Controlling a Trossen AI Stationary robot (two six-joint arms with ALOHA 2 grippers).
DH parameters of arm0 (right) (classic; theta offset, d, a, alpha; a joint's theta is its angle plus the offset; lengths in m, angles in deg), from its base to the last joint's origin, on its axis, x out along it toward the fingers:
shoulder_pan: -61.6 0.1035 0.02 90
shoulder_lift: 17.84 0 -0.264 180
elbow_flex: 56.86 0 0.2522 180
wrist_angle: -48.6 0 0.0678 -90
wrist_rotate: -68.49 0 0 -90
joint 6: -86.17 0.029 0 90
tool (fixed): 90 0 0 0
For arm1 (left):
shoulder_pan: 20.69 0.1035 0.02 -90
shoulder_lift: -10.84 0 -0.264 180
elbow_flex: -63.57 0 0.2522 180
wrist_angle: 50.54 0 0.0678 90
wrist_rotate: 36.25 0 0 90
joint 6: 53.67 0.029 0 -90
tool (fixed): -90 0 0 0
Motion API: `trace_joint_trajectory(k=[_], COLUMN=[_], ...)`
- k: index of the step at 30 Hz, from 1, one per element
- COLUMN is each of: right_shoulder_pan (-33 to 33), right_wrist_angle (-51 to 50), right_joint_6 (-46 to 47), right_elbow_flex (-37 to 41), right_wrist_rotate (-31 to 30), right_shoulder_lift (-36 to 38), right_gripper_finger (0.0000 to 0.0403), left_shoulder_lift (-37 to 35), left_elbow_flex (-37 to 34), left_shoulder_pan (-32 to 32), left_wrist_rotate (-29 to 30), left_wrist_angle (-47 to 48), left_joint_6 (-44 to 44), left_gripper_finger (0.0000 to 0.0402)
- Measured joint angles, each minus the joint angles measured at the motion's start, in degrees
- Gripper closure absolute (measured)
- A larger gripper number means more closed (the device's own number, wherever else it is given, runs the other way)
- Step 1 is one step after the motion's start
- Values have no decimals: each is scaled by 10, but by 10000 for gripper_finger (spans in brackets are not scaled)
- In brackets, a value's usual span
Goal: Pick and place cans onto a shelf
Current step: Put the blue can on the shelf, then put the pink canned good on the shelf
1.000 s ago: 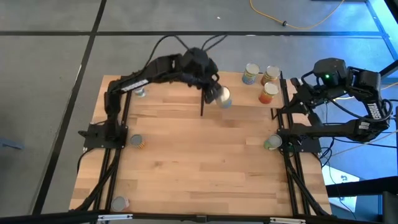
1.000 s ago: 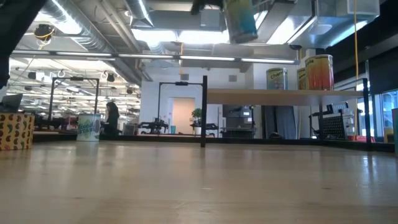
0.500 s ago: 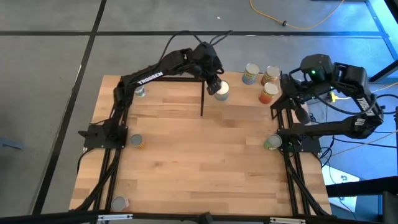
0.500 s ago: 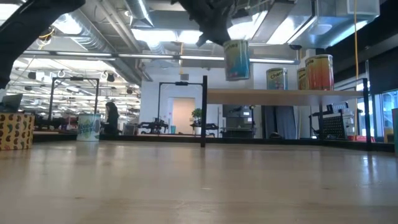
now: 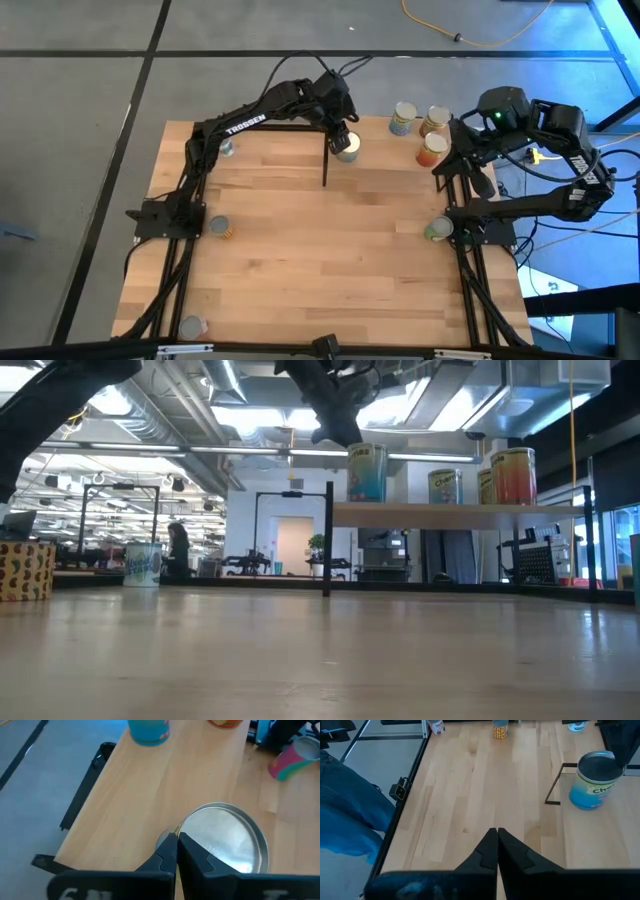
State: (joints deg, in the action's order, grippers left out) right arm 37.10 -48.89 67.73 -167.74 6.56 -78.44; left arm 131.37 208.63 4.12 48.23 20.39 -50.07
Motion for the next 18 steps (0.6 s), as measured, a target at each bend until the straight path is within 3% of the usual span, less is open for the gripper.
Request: trace_joint_trajectory(k=[6,18], right_shoulder_pan=[0,0], right_wrist_angle=[0,0], right_joint_6=[3,11], right_elbow_flex=[0,0], right_wrist_rotate=[0,0], right_shoulder_lift=[0,0], right_gripper_finger=[393,393], left_shoulder_lift=[0,-1], left_elbow_flex=[0,0], left_shoulder_pan=[0,-4], left_wrist_rotate=[45,45], left_wrist_angle=[0,-6], left_joint_6=[2,4], left_gripper_finger=[387,362])
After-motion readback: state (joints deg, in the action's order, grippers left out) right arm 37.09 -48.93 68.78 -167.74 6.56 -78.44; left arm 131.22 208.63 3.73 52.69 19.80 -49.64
